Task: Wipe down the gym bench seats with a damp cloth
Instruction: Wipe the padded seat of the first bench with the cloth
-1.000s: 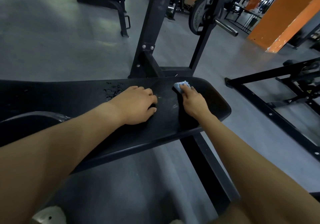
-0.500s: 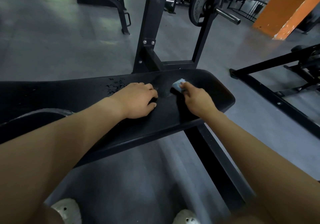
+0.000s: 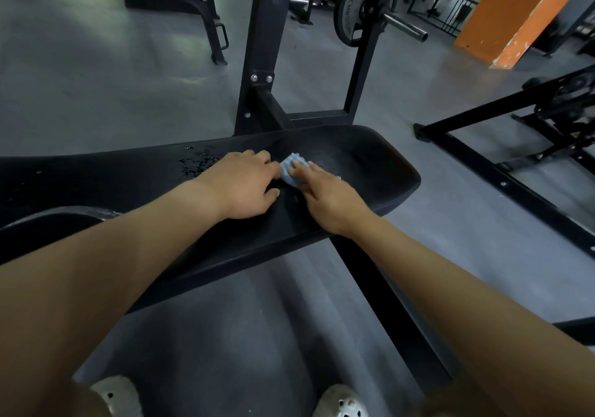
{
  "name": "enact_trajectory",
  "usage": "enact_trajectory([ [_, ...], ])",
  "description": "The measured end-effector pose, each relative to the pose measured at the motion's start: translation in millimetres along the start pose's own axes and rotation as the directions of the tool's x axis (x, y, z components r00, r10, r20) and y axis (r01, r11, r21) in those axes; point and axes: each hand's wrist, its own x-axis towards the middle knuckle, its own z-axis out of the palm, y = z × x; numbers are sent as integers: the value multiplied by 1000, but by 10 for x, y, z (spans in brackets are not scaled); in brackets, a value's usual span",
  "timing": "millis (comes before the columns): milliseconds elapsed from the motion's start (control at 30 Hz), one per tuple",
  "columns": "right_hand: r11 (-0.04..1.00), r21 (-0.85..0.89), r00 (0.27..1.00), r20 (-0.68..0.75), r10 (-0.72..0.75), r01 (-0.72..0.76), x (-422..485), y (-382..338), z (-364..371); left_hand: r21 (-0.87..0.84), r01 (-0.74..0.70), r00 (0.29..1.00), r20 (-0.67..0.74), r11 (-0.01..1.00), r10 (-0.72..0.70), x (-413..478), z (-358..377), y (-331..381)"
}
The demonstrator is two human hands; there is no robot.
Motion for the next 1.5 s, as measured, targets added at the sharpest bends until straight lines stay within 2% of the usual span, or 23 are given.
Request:
enact_trajectory([
  [133, 992, -42, 987, -108, 117, -122, 13, 311, -84, 18, 34, 999, 20, 999, -35, 5, -23, 54],
  [233, 951, -50, 939, -183, 292, -305, 46, 585, -141, 32, 52, 998, 35, 998, -53, -12, -23, 97],
  [333, 922, -34, 905, -212, 370, -385, 65, 666, -136, 45, 62, 997, 41, 997, -64, -35, -7, 132],
  [400, 929, -30, 907, -227, 354, -370, 68, 532, -69, 35, 58, 997, 40, 998, -59, -59, 3, 141],
  [467, 959, -7, 936, -219, 274, -283, 48, 292, 27, 32, 45, 999, 25, 998, -45, -85, 1, 143],
  [567, 995, 56, 989, -113, 94, -88, -17, -125, 163, 40, 33, 999, 4, 999, -33, -151, -21, 141],
  [633, 998, 61, 999, -40, -21, 23, -59, -290, 194, 41, 41, 999, -7, 998, -41, -220, -43, 119],
  [700, 998, 14, 998, -9, -66, 66, -48, -278, 145, 36, 53, 999, 6, 998, -53, -303, -78, 75],
  [767, 999, -30, 1000, -17, 15, -16, 9, -152, 76, 42, 63, 998, 15, 997, -64, -392, -113, 31],
  [867, 976, -49, 972, -113, 208, -214, 113, 34, -4, 34, 92, 995, 29, 995, -93, -545, -156, -55],
  [967, 957, -31, 949, -144, 282, -289, 188, 14, 1, 33, 123, 991, 52, 992, -125, -686, -160, -172],
  [1067, 961, -39, 957, -112, 269, -274, 238, -179, 32, 36, 158, 984, 73, 987, -160, -774, -171, -262],
  [1233, 999, -36, 1000, -7, 17, -17, 241, -590, 167, 48, 177, 978, 102, 983, -181, -794, -198, -301],
  [1300, 999, -29, 1000, -6, -28, 28, 224, -650, 155, 54, 170, 979, 107, 984, -175, -781, -200, -305],
  [1400, 1000, -12, 1000, -11, 27, -27, 242, -579, 89, 51, 158, 980, 115, 986, -163, -761, -204, -325],
  [1500, 988, -17, 983, -103, 151, -154, 376, -396, 77, 30, 147, 982, 117, 989, -150, -762, -203, -374],
])
